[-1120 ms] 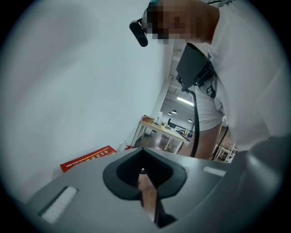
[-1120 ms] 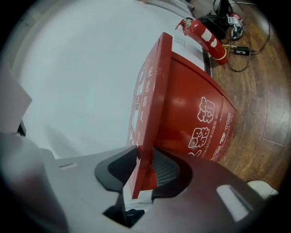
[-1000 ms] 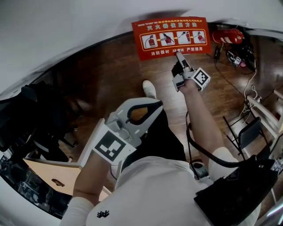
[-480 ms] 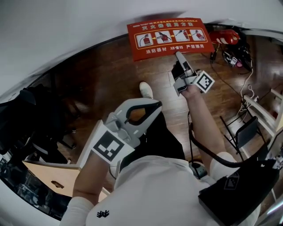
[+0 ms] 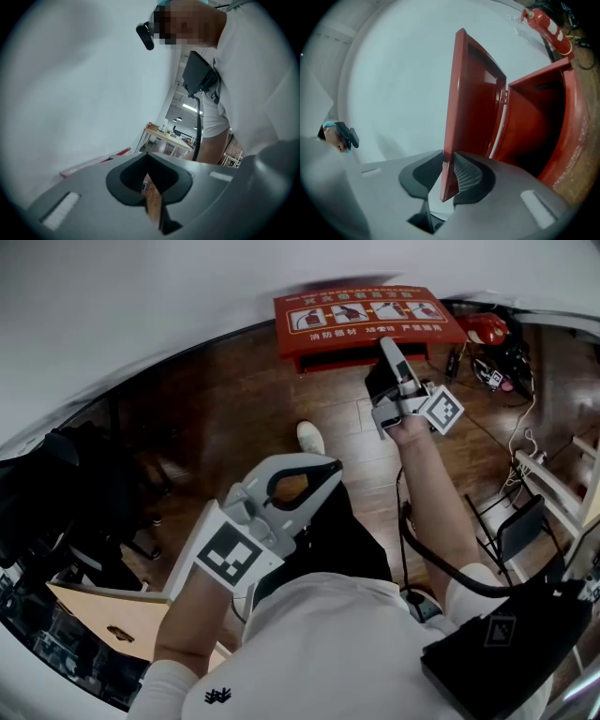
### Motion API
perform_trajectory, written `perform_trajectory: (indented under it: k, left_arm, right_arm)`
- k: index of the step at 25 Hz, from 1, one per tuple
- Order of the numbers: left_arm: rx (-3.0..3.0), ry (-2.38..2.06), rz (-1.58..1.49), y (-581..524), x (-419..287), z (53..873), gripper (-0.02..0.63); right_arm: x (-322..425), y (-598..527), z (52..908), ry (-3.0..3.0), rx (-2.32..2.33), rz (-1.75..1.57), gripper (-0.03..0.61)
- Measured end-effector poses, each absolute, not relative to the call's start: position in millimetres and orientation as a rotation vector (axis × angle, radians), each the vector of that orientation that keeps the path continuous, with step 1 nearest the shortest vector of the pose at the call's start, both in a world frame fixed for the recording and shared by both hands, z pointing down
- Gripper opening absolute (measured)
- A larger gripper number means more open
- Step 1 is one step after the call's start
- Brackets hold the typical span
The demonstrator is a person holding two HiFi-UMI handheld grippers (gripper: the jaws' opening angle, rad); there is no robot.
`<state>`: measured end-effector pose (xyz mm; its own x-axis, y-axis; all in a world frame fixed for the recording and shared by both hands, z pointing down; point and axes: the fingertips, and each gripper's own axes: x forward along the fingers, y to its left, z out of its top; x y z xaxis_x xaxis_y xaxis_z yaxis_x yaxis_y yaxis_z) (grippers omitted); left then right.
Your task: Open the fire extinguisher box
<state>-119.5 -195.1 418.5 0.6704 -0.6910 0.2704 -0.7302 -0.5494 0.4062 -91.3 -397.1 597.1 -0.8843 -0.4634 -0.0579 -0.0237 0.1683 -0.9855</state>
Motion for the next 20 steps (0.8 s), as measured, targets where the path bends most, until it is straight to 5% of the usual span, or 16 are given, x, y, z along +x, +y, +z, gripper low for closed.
perform_trajectory:
  k: [20]
  left_arm:
    - [2.379, -1.142, 0.116, -207.2, -142.5, 414.8, 0.000]
  right_arm:
    - [-153.9, -499.7, 546.7, 2.076, -0.430, -1.667, 0.040]
